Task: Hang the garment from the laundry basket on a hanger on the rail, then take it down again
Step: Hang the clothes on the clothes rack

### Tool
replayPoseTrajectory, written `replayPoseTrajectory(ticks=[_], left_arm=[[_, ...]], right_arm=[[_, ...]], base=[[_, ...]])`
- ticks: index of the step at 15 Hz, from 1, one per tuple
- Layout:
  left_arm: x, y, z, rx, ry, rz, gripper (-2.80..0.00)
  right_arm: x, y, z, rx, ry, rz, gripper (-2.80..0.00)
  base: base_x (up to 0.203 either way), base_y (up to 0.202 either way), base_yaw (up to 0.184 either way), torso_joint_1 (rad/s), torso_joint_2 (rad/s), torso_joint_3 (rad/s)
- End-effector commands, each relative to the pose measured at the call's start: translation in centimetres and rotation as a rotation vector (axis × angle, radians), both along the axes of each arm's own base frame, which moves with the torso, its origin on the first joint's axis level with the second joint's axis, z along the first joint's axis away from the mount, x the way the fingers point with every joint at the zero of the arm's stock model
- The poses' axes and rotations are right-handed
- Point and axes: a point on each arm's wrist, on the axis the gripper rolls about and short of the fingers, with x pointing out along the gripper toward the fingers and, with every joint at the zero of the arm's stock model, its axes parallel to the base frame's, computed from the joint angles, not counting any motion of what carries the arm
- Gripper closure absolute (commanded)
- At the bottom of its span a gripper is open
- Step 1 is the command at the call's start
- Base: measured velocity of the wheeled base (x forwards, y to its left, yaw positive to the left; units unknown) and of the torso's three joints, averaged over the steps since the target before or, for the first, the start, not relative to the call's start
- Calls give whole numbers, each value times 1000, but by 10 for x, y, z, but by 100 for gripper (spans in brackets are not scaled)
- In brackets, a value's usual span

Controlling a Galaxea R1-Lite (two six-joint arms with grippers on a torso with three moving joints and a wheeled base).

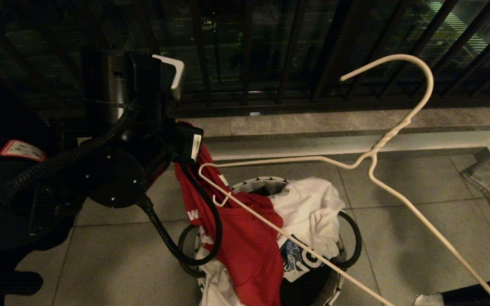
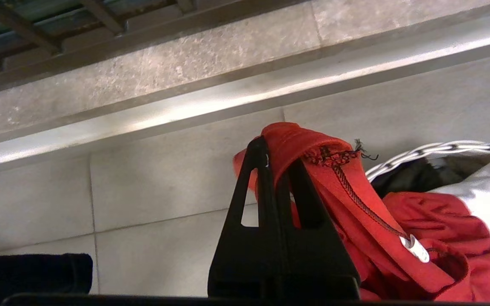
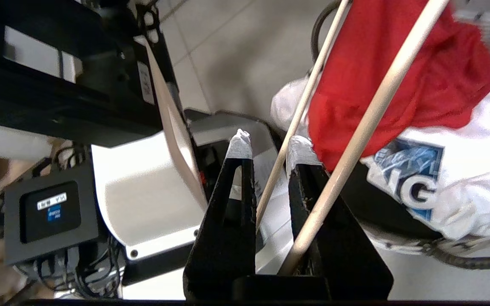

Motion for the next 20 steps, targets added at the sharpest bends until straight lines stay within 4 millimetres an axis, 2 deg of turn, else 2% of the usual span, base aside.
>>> replayPoseTrajectory(ticks=[1, 8, 11, 15, 20], left_arm=[[-4, -2, 4, -10, -11, -10, 0], [-18, -14, -3, 36, 45, -76, 0], [-21, -12, -6, 71, 79, -79, 0], [-24, -15, -2, 70, 75, -91, 0], [-31, -27, 13, 49, 59, -145, 0]], right_arm=[[6, 5, -6, -25, 31, 6, 0], [9, 7, -8, -36, 41, -4, 0], [10, 5, -5, -50, 3, -64, 0], [12, 6, -7, -25, -45, -77, 0], [13, 7, -10, -26, -34, -65, 0]], base=[[0, 0, 0, 0, 0, 0], [0, 0, 0, 0, 0, 0], [0, 0, 0, 0, 0, 0], [0, 0, 0, 0, 0, 0], [0, 0, 0, 0, 0, 0]])
